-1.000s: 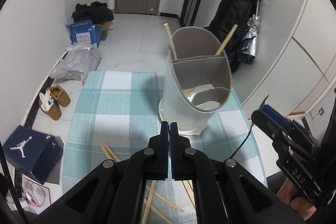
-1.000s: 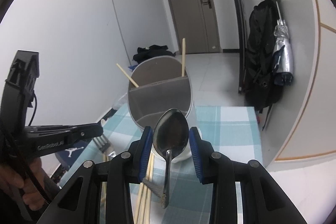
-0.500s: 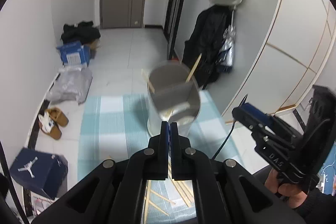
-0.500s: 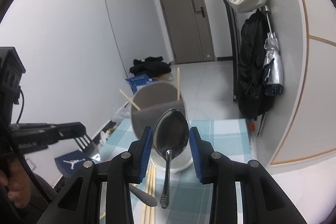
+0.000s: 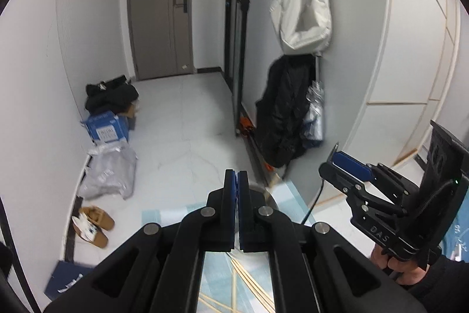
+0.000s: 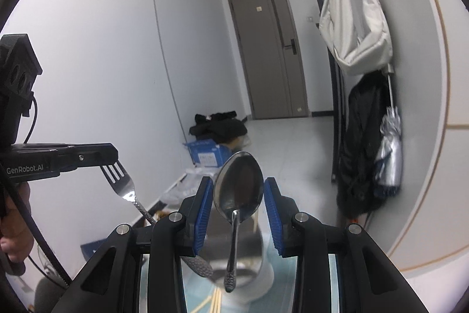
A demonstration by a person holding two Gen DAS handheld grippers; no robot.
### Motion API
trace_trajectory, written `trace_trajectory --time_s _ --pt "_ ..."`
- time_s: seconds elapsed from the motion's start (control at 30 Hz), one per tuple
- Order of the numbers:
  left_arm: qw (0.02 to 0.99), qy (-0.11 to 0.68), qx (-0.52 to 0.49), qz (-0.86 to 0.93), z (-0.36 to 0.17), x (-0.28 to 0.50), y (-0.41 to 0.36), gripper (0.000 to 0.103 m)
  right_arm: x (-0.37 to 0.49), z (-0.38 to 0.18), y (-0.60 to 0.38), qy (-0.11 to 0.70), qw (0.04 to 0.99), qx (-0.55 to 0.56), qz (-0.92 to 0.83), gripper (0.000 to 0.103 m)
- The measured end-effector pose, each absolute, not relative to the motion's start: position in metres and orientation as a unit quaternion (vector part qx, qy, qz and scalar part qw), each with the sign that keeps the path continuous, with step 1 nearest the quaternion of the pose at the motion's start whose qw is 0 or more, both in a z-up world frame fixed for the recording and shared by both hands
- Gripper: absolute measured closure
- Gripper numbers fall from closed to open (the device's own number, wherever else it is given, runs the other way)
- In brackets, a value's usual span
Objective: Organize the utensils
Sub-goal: 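Carry fork and spoon over the white holder and open both grippers to drop them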
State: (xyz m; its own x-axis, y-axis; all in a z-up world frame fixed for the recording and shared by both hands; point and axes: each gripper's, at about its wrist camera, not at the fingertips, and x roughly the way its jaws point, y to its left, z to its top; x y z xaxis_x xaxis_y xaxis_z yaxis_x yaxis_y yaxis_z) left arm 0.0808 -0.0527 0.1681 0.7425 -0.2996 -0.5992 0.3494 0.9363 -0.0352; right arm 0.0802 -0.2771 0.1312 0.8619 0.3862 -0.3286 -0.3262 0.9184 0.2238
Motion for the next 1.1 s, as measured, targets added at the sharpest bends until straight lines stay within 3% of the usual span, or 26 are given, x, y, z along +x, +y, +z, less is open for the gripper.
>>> trace_trajectory --time_s 0.27,0.7,1.1 --pt "0.927 0.317 0.106 -0.17 0.165 0.11 -0.065 0.103 0.127 0.135 -0.267 0.163 0.962 0.093 0.196 0.069" --pt "0.9 0.35 0.183 -0.183 0.13 0.145 -0.079 0.103 0.17 0.092 -0.256 0.16 0.96 0.095 0.208 0.069" --pt "0.868 0.408 0.163 -0.232 0.107 0.163 -0.088 0.103 0.171 0.063 -0.248 0.202 0.946 0.047 0.249 0.069"
